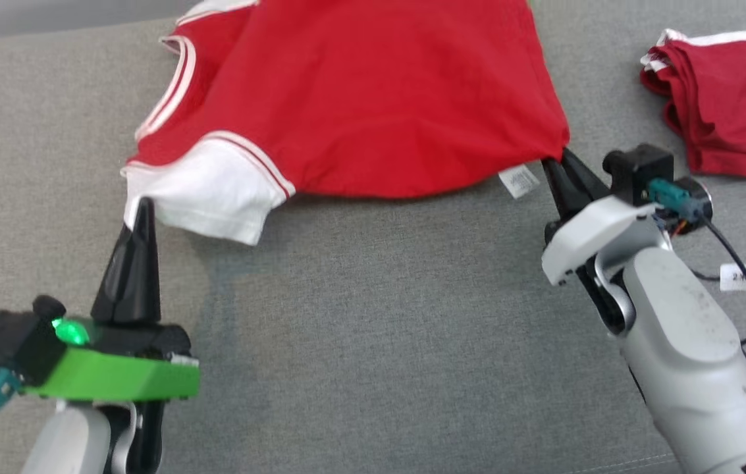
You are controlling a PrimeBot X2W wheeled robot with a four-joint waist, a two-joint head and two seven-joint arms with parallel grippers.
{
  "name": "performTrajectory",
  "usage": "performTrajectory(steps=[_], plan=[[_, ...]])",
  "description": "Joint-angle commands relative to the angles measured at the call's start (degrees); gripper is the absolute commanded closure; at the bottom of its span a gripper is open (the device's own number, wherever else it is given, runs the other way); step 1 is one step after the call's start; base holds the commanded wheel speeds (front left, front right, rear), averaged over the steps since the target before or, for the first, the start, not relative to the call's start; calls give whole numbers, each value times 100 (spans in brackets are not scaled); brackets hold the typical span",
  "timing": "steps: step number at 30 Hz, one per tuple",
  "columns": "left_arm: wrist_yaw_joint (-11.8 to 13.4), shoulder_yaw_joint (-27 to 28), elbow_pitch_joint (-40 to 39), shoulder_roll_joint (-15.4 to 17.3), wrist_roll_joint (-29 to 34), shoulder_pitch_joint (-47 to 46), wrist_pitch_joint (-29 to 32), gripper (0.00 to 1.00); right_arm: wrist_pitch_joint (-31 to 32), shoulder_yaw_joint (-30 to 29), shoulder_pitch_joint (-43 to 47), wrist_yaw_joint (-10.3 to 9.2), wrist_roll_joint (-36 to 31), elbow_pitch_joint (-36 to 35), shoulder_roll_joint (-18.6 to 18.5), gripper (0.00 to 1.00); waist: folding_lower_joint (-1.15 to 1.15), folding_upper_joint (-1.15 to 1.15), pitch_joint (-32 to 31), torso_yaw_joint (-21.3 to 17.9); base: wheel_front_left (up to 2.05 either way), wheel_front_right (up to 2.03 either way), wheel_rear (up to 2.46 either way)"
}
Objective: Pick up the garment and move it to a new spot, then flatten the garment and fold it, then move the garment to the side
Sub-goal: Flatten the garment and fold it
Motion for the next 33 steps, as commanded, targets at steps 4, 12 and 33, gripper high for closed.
performTrajectory(steps=[4,12,33], plan=[[300,-13,-673,93,-7,991,175,100,410,-284,1134,-9,-24,-858,-82,100,0,0,-974,12,0,0,0],[843,-184,-1764,274,180,2268,698,100,1420,-882,2979,-9,-285,-2883,100,100,0,0,-1434,109,0,0,0],[531,-370,-544,30,-700,2077,1148,100,2937,-1029,3801,-9,-333,-3091,370,100,0,0,-1313,70,0,0,0]])
